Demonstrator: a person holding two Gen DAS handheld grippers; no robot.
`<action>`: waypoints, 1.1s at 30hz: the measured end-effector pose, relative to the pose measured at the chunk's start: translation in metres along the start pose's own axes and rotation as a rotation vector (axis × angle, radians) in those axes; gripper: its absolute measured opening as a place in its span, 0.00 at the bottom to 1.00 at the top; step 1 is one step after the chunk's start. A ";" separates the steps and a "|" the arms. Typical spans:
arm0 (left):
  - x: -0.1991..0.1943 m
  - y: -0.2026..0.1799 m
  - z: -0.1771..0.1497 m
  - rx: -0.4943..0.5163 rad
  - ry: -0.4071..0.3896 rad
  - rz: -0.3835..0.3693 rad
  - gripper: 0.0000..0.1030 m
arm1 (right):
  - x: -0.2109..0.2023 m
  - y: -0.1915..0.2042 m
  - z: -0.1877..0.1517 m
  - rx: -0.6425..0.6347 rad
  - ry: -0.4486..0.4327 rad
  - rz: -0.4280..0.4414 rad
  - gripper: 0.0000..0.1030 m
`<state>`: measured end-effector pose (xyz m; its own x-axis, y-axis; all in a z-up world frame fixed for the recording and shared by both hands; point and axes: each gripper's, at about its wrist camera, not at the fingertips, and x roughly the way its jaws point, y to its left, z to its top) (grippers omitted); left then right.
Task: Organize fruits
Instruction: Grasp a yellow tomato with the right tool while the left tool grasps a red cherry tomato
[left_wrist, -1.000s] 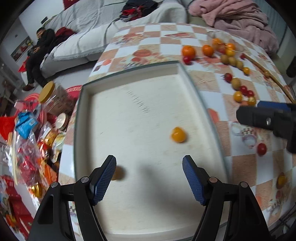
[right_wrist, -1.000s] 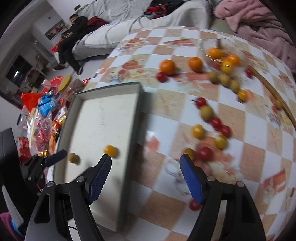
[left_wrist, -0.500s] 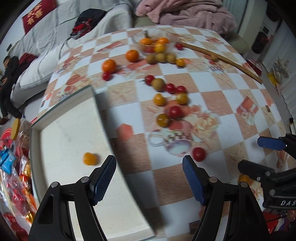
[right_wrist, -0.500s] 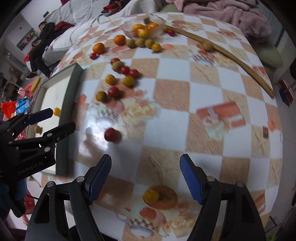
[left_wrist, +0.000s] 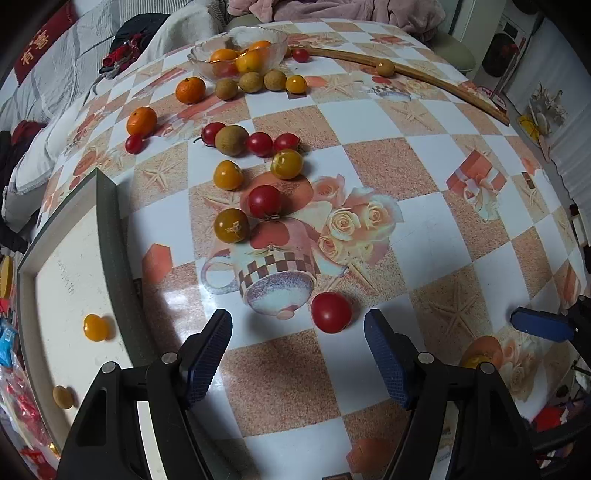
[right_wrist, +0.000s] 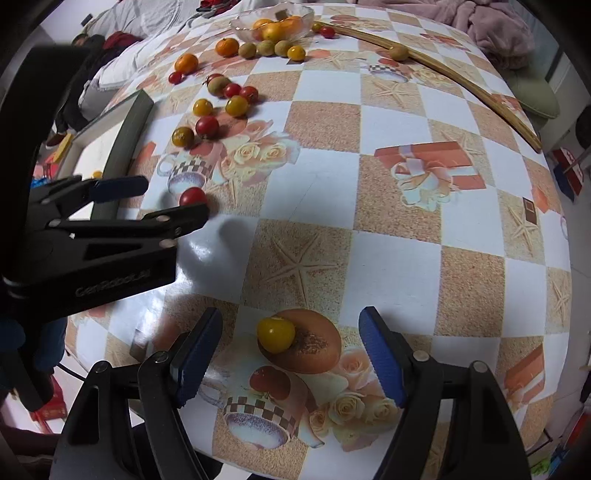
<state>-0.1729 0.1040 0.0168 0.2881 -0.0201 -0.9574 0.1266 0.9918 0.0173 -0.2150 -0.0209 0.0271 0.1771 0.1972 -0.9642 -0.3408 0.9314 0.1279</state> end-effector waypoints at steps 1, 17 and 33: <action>0.002 -0.001 0.000 0.001 0.001 0.002 0.73 | 0.002 0.001 0.000 -0.008 0.000 -0.003 0.77; 0.005 -0.018 0.000 0.006 0.014 -0.038 0.30 | 0.012 0.016 -0.003 -0.100 0.005 -0.098 0.27; -0.030 0.028 -0.003 -0.122 -0.026 -0.097 0.23 | -0.014 -0.007 0.019 0.041 -0.008 0.056 0.23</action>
<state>-0.1806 0.1328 0.0454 0.3050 -0.1186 -0.9449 0.0393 0.9929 -0.1120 -0.1973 -0.0238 0.0444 0.1661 0.2521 -0.9533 -0.3127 0.9303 0.1915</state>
